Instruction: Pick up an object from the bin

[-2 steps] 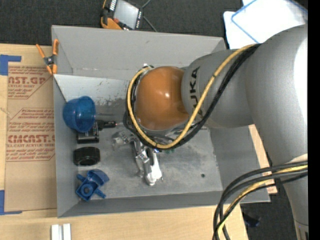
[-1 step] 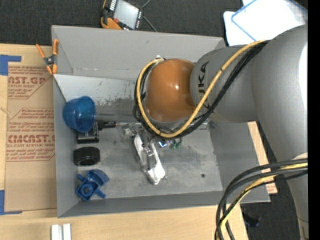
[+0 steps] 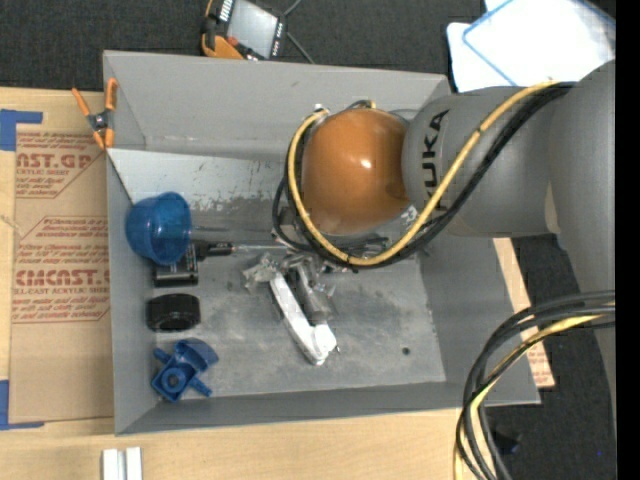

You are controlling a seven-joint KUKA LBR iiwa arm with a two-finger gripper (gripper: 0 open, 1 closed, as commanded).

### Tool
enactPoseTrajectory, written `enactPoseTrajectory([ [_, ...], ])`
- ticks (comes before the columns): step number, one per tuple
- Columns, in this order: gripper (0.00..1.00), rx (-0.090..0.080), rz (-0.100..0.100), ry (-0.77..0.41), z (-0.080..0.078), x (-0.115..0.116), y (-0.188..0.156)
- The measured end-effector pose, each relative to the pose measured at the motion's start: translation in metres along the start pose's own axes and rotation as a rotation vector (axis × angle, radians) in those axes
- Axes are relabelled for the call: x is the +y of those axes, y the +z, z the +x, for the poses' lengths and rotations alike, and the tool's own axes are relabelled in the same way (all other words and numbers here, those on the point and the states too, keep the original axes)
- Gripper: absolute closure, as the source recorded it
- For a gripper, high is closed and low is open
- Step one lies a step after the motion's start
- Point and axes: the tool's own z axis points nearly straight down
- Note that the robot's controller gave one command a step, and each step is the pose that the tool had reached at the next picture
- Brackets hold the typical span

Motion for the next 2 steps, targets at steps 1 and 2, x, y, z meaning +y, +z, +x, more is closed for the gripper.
enactPoseTrajectory([
  [1,0.0,0.013,0.008,0.34,-0.1,0.047,0.02],
  [2,1.0,-0.011,0.009,-0.414,-0.036,0.003,0.025],
])
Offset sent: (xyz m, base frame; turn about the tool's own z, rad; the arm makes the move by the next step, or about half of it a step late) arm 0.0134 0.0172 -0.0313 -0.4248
